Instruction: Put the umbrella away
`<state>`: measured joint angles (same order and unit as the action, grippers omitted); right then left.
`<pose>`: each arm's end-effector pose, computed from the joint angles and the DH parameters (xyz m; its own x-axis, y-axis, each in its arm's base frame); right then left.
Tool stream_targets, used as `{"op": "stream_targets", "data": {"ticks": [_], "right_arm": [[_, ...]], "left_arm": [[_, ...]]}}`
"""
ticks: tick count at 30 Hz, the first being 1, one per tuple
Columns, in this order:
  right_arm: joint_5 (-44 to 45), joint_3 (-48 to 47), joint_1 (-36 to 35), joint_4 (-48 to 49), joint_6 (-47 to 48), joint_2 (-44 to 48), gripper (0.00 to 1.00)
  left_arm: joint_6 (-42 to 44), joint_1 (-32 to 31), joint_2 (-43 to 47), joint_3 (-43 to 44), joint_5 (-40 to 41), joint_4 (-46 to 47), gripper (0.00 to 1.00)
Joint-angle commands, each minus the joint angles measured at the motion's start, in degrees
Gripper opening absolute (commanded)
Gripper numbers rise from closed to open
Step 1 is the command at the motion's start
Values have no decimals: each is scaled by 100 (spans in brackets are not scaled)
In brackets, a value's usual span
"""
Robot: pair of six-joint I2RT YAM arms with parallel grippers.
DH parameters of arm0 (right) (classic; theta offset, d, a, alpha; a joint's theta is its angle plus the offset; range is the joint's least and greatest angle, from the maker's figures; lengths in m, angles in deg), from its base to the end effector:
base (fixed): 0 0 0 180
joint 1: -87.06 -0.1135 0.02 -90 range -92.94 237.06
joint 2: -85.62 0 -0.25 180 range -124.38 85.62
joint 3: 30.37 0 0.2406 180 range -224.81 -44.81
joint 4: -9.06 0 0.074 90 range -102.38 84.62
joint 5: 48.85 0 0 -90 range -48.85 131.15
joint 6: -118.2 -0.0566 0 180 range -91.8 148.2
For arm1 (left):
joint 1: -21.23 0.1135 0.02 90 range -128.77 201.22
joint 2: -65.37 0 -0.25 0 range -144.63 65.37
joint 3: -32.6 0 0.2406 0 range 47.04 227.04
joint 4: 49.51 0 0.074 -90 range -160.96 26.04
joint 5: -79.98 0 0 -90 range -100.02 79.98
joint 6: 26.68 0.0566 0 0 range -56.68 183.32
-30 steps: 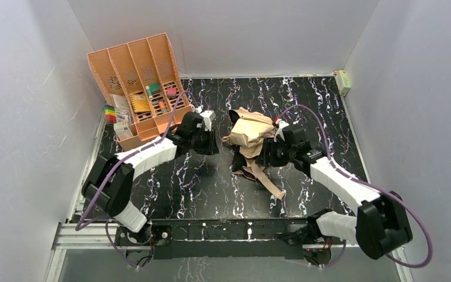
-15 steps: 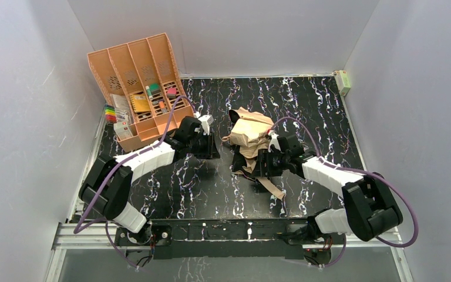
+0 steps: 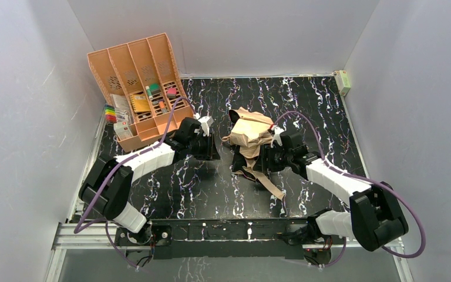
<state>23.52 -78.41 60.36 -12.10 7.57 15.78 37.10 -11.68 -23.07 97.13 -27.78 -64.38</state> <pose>0.2164 0.1280 0.1716 -0.7904 -0.0217 -0.6122 -0.3716 0.8115 0.4510 0.2701 -0.1953 0.1858 -0.7885 0.0091 -0.6149 0.4110 0.7517 -0.5158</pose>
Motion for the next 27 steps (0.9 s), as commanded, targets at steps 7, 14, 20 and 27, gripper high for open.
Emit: {"op": "stream_targets", "data": {"ticks": [7,14,20,27], "right_arm": [[-334,-198,-9,543,95,-574,55],[-1010,8,-21,1423,-385,-872,36],[-795,-415,-26,1573,-488,-1289,8],[-724,-416,-257,1876,-863,-1319,0]], "left_arm": [[-47,-19,97,1,-176,-36,26],[-78,-14,134,-104,-196,-2,26],[-41,-15,173,-46,-203,-99,26],[-2,-15,325,-26,-98,-163,27]]}}
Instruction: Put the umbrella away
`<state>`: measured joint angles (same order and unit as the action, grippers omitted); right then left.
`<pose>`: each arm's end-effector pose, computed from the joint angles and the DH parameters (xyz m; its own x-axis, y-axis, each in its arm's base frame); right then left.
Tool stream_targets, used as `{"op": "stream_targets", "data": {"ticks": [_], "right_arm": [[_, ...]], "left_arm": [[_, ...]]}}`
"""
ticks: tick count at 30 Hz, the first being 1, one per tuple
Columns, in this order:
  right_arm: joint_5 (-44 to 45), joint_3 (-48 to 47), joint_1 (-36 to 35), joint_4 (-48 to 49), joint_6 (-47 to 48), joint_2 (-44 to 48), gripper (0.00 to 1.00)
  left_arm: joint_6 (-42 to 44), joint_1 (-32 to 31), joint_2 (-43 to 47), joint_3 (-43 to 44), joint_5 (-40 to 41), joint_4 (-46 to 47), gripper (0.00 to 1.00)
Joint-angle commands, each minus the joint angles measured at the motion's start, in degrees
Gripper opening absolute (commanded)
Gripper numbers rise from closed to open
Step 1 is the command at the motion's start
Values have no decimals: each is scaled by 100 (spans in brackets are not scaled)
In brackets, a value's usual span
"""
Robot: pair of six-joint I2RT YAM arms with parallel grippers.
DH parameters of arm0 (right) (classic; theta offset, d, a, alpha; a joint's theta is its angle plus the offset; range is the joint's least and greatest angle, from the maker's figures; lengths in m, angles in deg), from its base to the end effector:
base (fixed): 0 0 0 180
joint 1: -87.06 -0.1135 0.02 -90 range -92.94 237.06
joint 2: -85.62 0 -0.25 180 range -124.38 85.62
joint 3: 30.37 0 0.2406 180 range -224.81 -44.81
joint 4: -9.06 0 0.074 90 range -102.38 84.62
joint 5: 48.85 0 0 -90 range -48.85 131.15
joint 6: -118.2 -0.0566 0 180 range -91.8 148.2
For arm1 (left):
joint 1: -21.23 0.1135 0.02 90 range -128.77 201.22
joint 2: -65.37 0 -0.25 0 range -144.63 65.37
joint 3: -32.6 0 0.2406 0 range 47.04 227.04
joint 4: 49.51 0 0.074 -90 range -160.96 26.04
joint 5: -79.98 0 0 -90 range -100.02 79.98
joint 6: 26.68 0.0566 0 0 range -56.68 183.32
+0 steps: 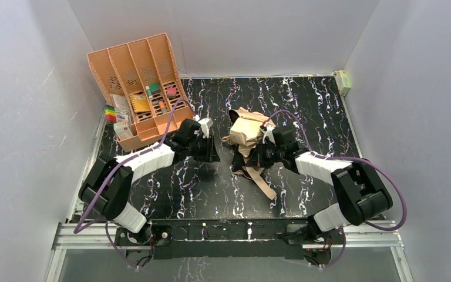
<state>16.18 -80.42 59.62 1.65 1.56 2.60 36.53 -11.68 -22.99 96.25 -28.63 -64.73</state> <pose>0.2436 0.1534 0.1495 -0.8292 0.0274 -0.5583 -0.3707 0.7205 0.5860 0.2666 -0.1941 0.1809 -0.8057 0.0126 -0.5922 0.4002 0.7487 -0.5285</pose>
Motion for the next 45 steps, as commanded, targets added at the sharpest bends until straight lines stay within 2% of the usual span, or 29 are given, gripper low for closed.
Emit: {"op": "stream_targets", "data": {"ticks": [1,7,12,18,22,26,27,29,36,42,45], "right_arm": [[52,-229,-231,588,-309,-73,0],[81,-517,-422,935,-468,-547,0],[245,-753,-569,607,-386,-598,0],[695,-367,-567,-579,-503,576,0],[494,-310,-564,-2088,-521,1369,0],[391,-261,-569,-3375,-623,1980,0],[405,-211,-569,-3959,-792,2221,0],[391,-220,-567,-4442,-866,2276,0],[29,-125,-569,-5125,-858,2078,0],[162,-319,-567,-5715,-664,2124,0],[300,-325,-569,-5793,-572,2088,8]], "left_arm": [[61,-14,319,69,-3,-139,27],[65,-14,343,82,-16,-172,27],[87,-14,488,5,32,-221,27],[-114,-16,672,-128,-154,-86,31],[-322,-78,737,-136,-357,45,33],[-290,-329,683,-77,-206,50,35],[-249,-476,532,-8,-113,50,36],[-269,-564,416,44,-80,47,37],[-404,-756,284,94,22,290,40],[-432,-761,174,94,93,403,44],[-450,-761,41,199,74,455,45]]}}
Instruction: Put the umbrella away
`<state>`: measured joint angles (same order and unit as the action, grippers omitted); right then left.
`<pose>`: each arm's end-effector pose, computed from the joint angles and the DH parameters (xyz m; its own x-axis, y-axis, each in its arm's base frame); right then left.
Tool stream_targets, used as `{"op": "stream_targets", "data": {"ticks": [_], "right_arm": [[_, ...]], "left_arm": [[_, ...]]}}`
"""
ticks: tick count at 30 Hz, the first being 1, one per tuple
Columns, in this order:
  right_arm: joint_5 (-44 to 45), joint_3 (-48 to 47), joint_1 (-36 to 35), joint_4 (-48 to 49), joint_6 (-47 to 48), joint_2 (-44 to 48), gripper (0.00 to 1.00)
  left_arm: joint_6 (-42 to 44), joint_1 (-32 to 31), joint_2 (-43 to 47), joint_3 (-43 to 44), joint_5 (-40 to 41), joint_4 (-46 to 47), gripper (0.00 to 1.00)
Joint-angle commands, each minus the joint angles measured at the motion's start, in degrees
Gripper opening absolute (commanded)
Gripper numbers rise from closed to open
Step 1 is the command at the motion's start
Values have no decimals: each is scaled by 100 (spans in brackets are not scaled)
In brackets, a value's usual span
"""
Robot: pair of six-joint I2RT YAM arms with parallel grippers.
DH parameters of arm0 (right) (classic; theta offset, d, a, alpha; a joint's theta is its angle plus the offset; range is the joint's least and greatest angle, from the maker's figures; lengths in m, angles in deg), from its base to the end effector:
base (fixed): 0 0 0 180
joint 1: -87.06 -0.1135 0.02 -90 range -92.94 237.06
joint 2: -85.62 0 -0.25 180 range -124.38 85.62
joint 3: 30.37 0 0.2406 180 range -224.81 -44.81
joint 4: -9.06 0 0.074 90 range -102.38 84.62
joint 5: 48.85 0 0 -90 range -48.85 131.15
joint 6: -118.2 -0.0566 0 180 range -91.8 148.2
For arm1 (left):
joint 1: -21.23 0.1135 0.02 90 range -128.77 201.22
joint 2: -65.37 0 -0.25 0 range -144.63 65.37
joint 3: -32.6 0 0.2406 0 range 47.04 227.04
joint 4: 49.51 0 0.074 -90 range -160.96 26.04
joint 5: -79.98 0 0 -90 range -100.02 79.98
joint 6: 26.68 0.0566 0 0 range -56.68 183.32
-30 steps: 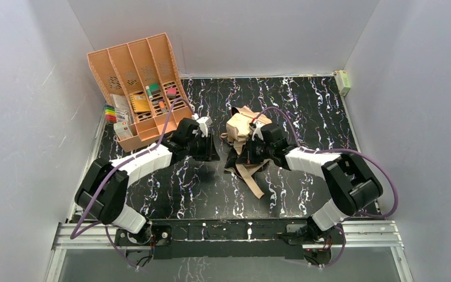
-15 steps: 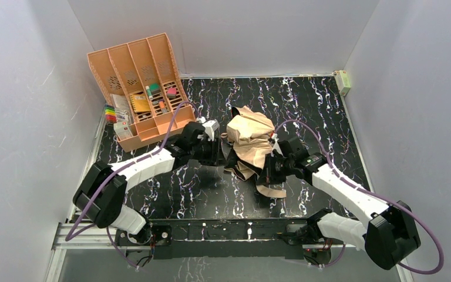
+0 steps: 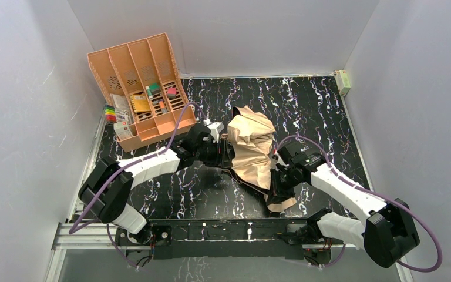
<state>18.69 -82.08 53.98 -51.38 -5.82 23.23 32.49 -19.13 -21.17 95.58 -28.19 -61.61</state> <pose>0.1402 0.1172 0.1709 -0.9973 -0.0326 -0.0660 -0.0604 0.8748 0.4807 0.2395 -0.2267 0.1924 -0.7957 0.0372 -0.6045 0.4665 0.6743 -0.5725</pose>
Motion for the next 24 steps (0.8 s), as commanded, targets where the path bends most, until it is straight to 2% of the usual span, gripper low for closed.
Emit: {"op": "stream_targets", "data": {"ticks": [1,2,6,10,13,17,22,24], "right_arm": [[105,-221,-5,-545,191,17,12],[239,-330,-1,-574,201,47,19],[797,-1018,-5,-651,299,340,37],[1580,-1874,0,-888,420,355,46],[2274,-2064,4,-839,355,331,54],[2621,-1824,19,-290,213,182,57],[2298,-1281,33,519,125,-263,53],[2102,-1029,41,870,108,-328,55]], "left_arm": [[-38,-16,-185,309,23,143,45],[-37,-16,-201,340,23,144,45],[8,-16,-189,375,131,104,45],[128,-16,-161,374,208,-62,46],[156,-16,-123,343,212,-113,49],[134,-16,-95,315,233,-97,54],[108,-16,-237,398,204,-55,59],[103,-15,-314,447,157,-6,65]]}}
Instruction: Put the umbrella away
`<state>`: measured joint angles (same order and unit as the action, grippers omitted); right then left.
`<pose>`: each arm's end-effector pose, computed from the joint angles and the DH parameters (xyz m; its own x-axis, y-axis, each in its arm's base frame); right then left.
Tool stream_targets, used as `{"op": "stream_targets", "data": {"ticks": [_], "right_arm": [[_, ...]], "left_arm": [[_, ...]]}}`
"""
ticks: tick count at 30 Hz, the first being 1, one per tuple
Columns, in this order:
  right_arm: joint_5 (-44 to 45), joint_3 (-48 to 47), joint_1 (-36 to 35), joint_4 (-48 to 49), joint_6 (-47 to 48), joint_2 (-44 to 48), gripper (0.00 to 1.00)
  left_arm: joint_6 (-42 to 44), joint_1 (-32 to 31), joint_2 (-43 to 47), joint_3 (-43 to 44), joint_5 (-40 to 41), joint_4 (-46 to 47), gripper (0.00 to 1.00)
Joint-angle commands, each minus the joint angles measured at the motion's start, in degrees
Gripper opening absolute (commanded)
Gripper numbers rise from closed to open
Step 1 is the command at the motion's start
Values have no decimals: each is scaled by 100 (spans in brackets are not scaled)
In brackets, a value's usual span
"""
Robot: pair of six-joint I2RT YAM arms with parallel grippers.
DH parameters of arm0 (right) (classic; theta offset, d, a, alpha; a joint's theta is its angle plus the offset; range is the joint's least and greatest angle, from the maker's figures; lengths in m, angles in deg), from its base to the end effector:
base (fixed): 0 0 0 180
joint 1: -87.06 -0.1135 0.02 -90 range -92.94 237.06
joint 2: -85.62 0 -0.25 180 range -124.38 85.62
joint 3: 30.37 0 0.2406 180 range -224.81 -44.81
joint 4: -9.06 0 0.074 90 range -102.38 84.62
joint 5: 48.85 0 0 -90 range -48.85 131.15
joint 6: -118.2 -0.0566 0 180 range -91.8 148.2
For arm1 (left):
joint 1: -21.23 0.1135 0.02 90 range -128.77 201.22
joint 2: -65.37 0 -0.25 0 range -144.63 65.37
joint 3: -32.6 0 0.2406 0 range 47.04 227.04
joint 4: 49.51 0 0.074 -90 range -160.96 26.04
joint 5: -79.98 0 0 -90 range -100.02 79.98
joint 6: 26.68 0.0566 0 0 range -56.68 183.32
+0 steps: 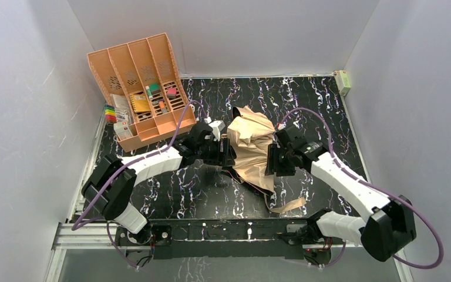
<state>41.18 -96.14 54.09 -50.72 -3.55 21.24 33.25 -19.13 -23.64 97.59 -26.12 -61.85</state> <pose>0.1853 0.1202 0.2335 -0.8938 0.0474 -0.4459 -0.0866 0.9574 0.2754 0.2480 -0.2314 0.1894 -0.7880 0.0379 -0.6145 0.4594 0.7008 -0.5458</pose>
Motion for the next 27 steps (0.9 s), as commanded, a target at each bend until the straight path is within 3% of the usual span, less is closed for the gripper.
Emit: {"op": "stream_targets", "data": {"ticks": [1,15,18,22,27], "right_arm": [[-217,500,32,975,-117,-142,55],[-740,1301,52,1944,-144,71,57],[-751,1329,76,1913,-150,104,57],[-873,1423,151,1897,-152,275,58],[-1140,1573,195,1808,-152,552,66]], "left_arm": [[28,-16,-111,271,-82,64,66],[-146,-51,-994,356,-823,928,64],[-158,-58,-1070,415,-895,996,51],[-112,-59,-1070,499,-819,931,22],[122,-60,-1143,799,-591,636,2]]}}
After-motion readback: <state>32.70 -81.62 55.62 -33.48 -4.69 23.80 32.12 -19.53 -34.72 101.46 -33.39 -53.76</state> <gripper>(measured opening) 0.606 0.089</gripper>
